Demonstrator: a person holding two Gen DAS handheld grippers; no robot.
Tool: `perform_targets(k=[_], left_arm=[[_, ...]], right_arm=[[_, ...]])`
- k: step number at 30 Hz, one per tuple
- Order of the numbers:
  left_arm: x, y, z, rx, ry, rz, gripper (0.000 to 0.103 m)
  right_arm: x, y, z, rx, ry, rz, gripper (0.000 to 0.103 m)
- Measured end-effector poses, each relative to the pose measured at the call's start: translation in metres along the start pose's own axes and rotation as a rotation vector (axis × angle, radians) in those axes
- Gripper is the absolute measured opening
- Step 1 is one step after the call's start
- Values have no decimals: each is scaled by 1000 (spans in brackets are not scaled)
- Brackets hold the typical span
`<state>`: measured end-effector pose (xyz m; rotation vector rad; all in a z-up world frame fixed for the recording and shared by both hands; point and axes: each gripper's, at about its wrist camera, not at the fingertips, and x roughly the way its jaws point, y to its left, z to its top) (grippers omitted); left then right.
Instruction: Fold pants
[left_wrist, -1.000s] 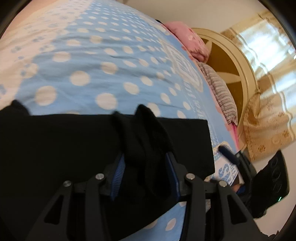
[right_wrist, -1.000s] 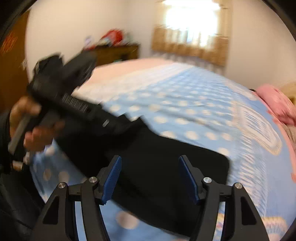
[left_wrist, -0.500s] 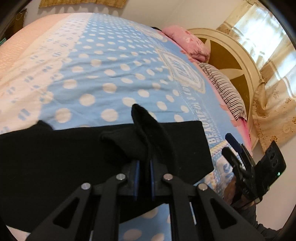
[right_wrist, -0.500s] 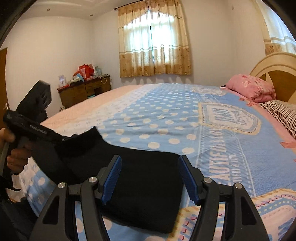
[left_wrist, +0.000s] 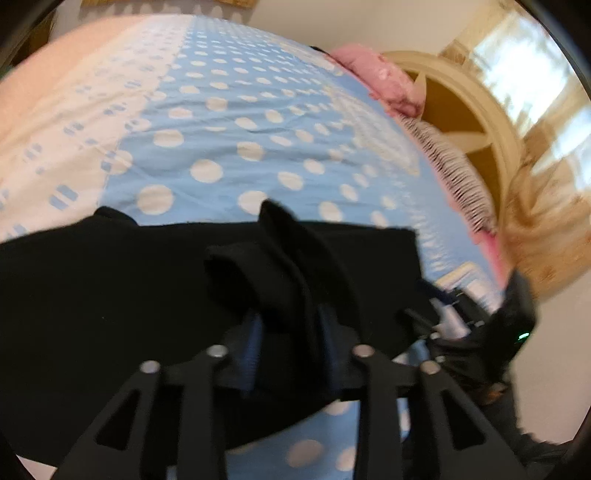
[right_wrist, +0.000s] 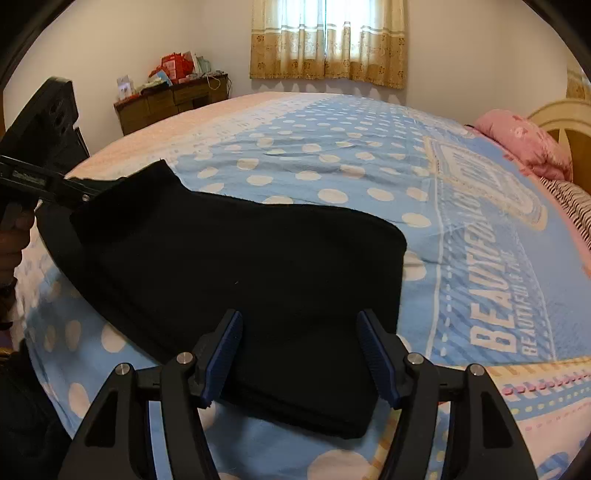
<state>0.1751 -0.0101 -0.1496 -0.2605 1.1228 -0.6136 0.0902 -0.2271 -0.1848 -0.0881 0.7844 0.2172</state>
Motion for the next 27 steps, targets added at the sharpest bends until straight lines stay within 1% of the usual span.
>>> perform_targets(k=[1,2,3,4,5,6,7,8,10,12,14,16,17,18,20,22,24,25,26,27], left_arm=[[-10,8,4,-40,-31,-16,48],[-17,16,6,-67,-49,2,50],[-20,20,7,-82,-53,32,51],[-26,29,8,-100,-51,117,51],[-29,34,8,-104,-54,157,51],[-33,38,6,-110,-62,167,51],[-37,43,2,-127,-64,141,51],[-37,45,-1,-132,-57,119,51],[-31,40,-6,-105,-50,58,52],[-22,30,-9,-72,-50,21,51],[-12,16,-12,1,-51,-26,52],[-5,10,-13,26,-67,-73,53],[-1,10,-11,22,-81,-114,53],[1,11,-8,10,-98,-133,53],[6,14,-2,-1,-127,-139,53],[7,17,1,-9,-142,-180,53],[11,15,1,5,-115,-188,57],[15,15,-1,4,-66,-206,58],[21,16,-4,-20,5,-272,58],[24,18,-8,-38,54,-315,58]], right_arm=[[-1,0,0,-1,-2,1,66],[-2,0,0,-7,-7,-5,66],[-2,1,-1,-11,-8,-13,66],[-3,3,-1,-20,-10,-27,66],[-5,6,0,-36,-17,-47,66],[-9,10,1,-56,-33,-68,66],[-14,15,4,-75,-54,-78,66],[-21,20,8,-92,-78,-66,66],[-30,31,16,-113,-106,-3,66],[-33,45,26,-135,-109,85,66],[-32,57,35,-148,-111,141,66],[-29,66,39,-159,-119,146,66],[-23,69,40,-163,-113,149,66],[-18,71,40,-166,-104,149,66],[-7,75,34,-174,-78,145,66],[-2,76,29,-176,-56,147,66],[1,75,23,-178,-44,143,66],[2,75,23,-175,-42,143,66],[2,74,23,-169,-41,143,66],[2,72,23,-161,-46,140,66]])
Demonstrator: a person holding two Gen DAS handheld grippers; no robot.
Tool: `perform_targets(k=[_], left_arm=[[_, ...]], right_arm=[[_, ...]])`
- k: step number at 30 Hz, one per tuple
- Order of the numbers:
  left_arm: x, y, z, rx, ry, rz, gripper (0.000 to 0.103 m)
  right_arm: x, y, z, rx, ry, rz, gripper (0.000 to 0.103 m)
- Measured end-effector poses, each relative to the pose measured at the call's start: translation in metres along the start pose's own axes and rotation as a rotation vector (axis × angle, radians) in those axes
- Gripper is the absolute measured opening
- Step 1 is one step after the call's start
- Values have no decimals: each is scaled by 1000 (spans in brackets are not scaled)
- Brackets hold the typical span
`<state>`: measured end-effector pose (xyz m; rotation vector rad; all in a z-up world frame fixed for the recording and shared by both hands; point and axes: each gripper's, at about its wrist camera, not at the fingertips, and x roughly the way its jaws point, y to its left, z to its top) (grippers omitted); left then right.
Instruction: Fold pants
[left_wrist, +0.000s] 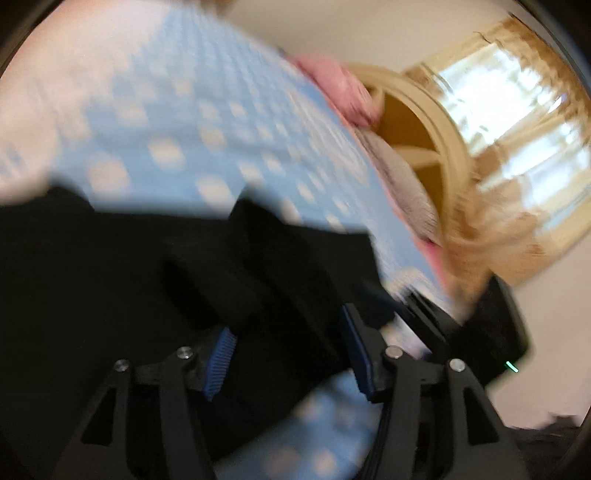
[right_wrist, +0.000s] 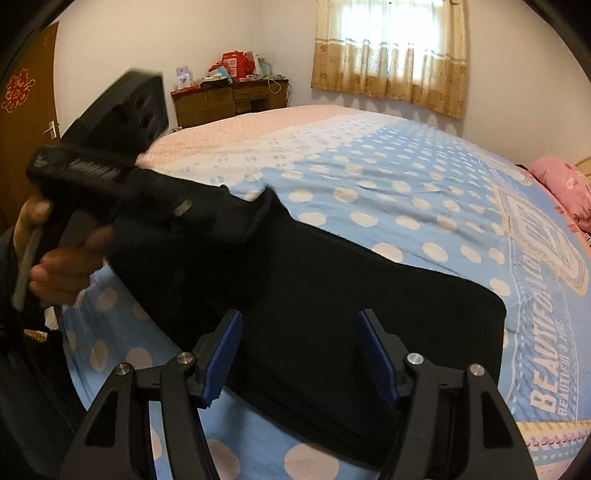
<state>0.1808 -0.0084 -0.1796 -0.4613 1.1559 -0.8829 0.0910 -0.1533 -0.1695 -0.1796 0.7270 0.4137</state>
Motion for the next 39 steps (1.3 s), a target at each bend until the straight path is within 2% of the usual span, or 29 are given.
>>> perform_targets(k=[2,4,6,9,13,15,17,18,19,20,23,24,26,28,29,30,31,32,33,37,39], left_arm=[[-5,2,-9,-19,46,-3,58],[-23,3,-14,0,28,55,61],[-43,5,-15,-5,1,57,62],[-78,5,-12,7,-86,113,69],[-108,13,-8,5,-154,199,70],[-126,21,-10,8,-191,318,70],[-139,32,-9,0,-219,422,70],[-146,38,-10,-11,-224,471,70],[-157,47,-12,-27,-235,531,70],[-169,56,-14,-39,-252,613,70],[-196,78,-23,-64,-295,746,72],[-203,85,-26,-70,-310,791,75],[-221,109,-31,-125,-342,887,77],[-228,127,-36,-176,-354,925,77],[-233,140,-40,-214,-365,924,77],[-236,152,-43,-248,-369,898,77],[-237,156,-46,-244,-397,872,78],[-235,154,-46,-225,-419,876,78],[-234,153,-45,-211,-417,886,78],[-227,150,-40,-174,-416,892,77],[-225,150,-38,-165,-414,922,77]], right_arm=[[-2,-3,1,15,-11,-8,66],[-4,-5,2,28,-19,-6,66],[-5,-4,4,25,-23,11,66],[-1,9,11,-39,-12,29,66],[13,20,25,-85,0,40,66],[29,27,30,-96,36,64,66],[56,39,27,-137,168,68,67],[56,44,26,-165,127,37,67],[55,46,28,-169,122,34,67],[51,45,30,-156,118,45,67],[27,36,42,-76,1,135,67],[25,36,46,-68,-22,140,67],[32,42,52,-79,-19,136,67],[49,50,55,-93,12,165,67],[62,56,53,-100,44,208,67],[76,62,50,-115,100,244,67],[86,70,44,-158,116,211,68],[84,77,40,-205,77,182,68],[84,79,39,-225,77,178,68],[63,68,43,-172,40,189,68],[43,60,44,-156,-6,175,68]])
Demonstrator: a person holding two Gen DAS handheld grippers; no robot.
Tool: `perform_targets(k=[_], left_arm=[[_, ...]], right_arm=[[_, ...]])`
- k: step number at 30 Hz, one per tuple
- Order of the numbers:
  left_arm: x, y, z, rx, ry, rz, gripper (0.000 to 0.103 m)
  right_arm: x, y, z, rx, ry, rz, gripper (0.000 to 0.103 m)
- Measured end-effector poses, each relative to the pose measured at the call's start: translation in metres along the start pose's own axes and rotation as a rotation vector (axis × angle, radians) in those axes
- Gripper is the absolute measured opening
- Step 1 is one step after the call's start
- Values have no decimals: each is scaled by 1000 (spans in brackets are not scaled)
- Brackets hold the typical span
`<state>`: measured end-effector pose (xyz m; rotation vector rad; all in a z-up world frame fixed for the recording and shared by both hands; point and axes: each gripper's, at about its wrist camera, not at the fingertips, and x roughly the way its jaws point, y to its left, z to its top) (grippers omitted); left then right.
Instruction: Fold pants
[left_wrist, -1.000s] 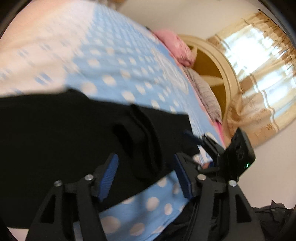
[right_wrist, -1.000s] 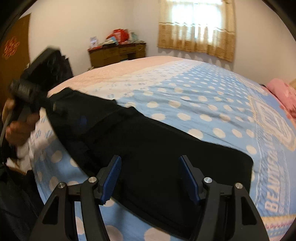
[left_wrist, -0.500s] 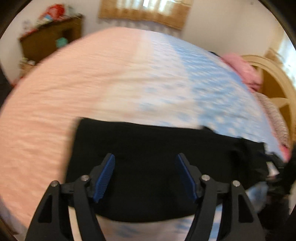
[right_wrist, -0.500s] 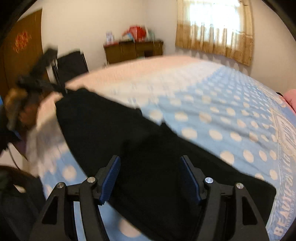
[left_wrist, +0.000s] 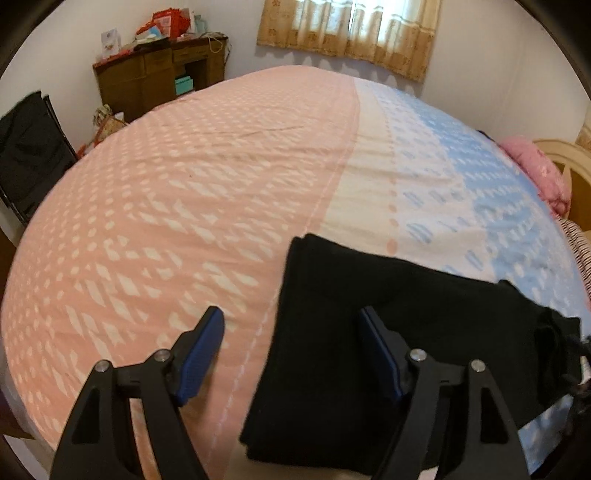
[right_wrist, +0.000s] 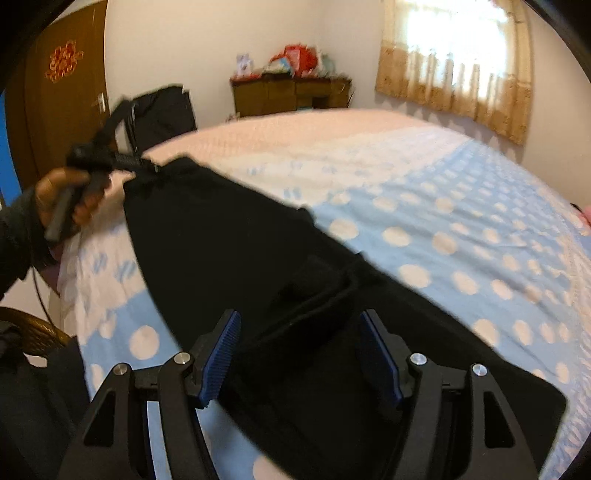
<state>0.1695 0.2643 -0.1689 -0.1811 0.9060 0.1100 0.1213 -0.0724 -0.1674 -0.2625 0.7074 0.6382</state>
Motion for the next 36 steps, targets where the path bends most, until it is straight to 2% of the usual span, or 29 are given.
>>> perform_targets(k=[2,5,9,11,12,13,14,15,16,20,23,30,36], left_arm=[[-1,3,1,-16,-5,-1,77],[-2,9,1,-43,2,-69,75],[-1,-1,0,5,12,-44,75],[2,-7,0,26,29,-38,71],[4,-8,1,34,36,-38,64],[4,-11,1,50,44,-41,50],[2,-15,1,62,56,-64,44],[0,-18,2,65,62,-72,30],[-2,-23,2,74,76,-82,24],[-21,-54,-2,182,28,52,22],[-42,-75,-2,238,-30,91,22],[-75,-125,0,354,-72,58,22],[-100,-183,-1,451,-98,-27,22]], right_arm=[[-17,-3,-4,14,-32,-23,68],[-31,-10,-10,39,-45,-39,68],[-38,-11,-26,53,-45,-62,68],[-38,-9,-30,50,-43,-71,68],[-38,-9,-31,49,-45,-70,68],[-40,-8,-32,49,-48,-68,68],[-40,-8,-31,51,-54,-65,68],[-41,-8,-31,52,-59,-65,68],[-42,-8,-31,54,-65,-67,68],[-47,-13,-31,64,-78,-81,68],[-53,-19,-31,86,-90,-101,68],[-69,-35,-25,150,-121,-137,68],[-92,-46,-24,176,-143,-189,68]])
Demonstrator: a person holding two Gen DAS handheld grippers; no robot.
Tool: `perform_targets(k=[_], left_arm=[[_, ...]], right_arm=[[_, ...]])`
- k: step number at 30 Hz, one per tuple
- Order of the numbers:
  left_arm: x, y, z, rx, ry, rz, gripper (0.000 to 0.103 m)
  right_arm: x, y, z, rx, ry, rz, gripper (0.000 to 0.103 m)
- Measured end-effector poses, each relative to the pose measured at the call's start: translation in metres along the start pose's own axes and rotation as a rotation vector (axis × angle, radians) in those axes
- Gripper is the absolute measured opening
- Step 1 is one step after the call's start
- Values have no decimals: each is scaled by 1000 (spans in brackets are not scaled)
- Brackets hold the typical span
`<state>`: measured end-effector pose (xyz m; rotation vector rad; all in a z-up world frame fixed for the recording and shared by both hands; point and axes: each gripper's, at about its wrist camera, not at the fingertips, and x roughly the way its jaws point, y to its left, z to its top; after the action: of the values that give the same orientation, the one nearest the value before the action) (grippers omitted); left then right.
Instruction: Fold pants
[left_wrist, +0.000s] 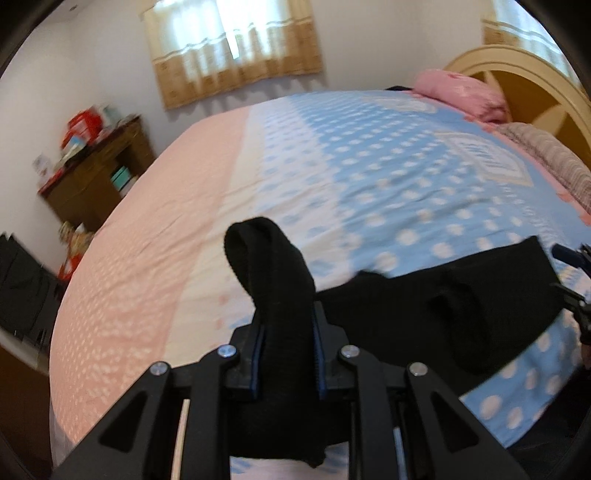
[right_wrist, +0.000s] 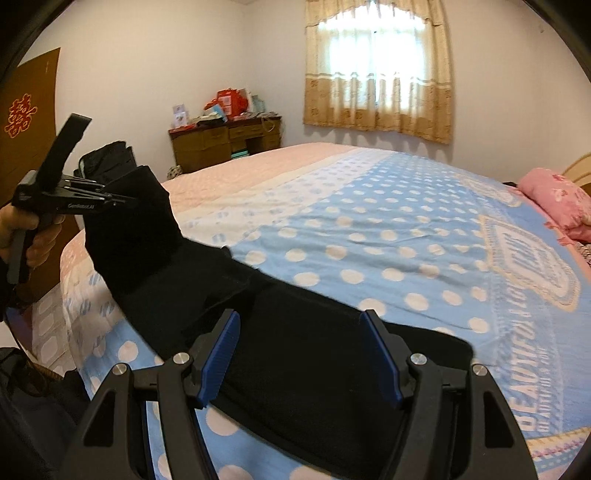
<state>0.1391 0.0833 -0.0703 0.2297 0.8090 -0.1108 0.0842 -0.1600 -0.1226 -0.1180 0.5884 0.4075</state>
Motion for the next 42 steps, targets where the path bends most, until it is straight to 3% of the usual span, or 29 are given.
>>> perform_targets(k=[7,16,24,27,30,32,35,37,40,42], left_arm=[[-25,-57,33,86,-52,-104,22],[-28,-132,68,138,-34,-247,22],[25,-231,70,204,82,-366,22],[54,-262,62,223,141,-356,23],[66,-289,55,270,156,-357,32],[54,-292,57,272,119,-394,39],[17,-281,59,302,6,-434,64],[-2,-264,59,305,-78,-377,85],[-15,-227,56,277,-140,-303,90],[-3,-194,52,229,-109,-233,92]], right_arm=[[-25,-27,-5,20,-30,-60,69],[-35,-78,-13,149,-48,-172,69],[-39,-150,-30,415,-32,-308,69],[-39,-166,-37,474,-23,-339,69],[-38,-176,-43,504,-18,-342,69],[-39,-181,-45,533,-21,-334,69],[-47,-183,-45,565,-47,-317,69],[-57,-177,-39,565,-87,-309,69],[-69,-152,-23,508,-151,-234,69],[-68,-124,-11,424,-157,-139,69]])
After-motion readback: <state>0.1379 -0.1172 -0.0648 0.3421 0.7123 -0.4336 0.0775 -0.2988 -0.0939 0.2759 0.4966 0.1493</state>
